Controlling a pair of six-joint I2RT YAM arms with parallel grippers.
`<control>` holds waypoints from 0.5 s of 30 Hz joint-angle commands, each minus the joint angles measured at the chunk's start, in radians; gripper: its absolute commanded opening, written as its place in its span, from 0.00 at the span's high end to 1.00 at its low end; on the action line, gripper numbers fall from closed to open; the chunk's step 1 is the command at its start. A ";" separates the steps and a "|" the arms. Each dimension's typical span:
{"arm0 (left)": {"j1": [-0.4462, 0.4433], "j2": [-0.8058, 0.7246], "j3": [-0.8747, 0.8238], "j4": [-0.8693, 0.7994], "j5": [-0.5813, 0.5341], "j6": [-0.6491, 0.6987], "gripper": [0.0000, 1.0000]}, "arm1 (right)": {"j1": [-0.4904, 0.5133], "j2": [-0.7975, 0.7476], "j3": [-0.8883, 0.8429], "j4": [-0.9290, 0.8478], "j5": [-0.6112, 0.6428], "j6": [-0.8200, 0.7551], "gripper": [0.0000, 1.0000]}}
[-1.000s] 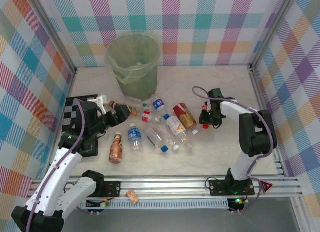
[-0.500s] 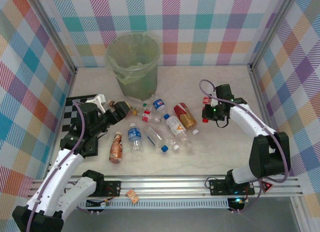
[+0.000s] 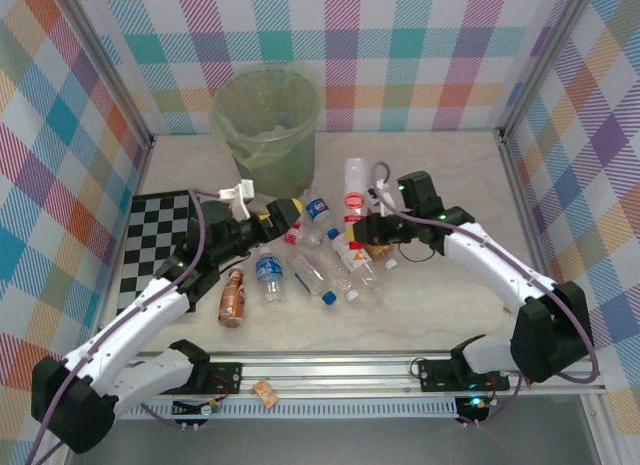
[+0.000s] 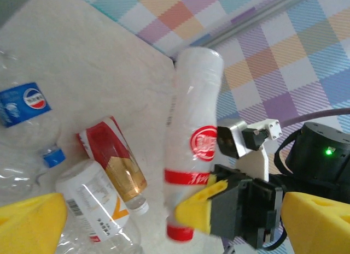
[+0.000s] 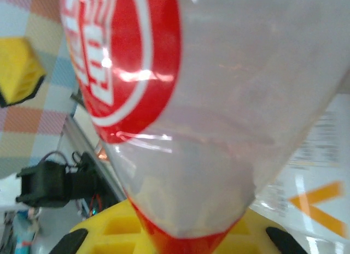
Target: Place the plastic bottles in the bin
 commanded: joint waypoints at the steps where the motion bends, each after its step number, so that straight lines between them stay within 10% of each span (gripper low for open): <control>1: -0.036 0.061 0.046 0.140 0.013 -0.023 0.00 | 0.064 0.038 0.050 0.065 -0.079 0.008 0.93; 15: -0.038 0.310 0.163 0.245 -0.059 -0.080 0.15 | 0.170 0.095 0.079 0.086 -0.149 -0.009 0.91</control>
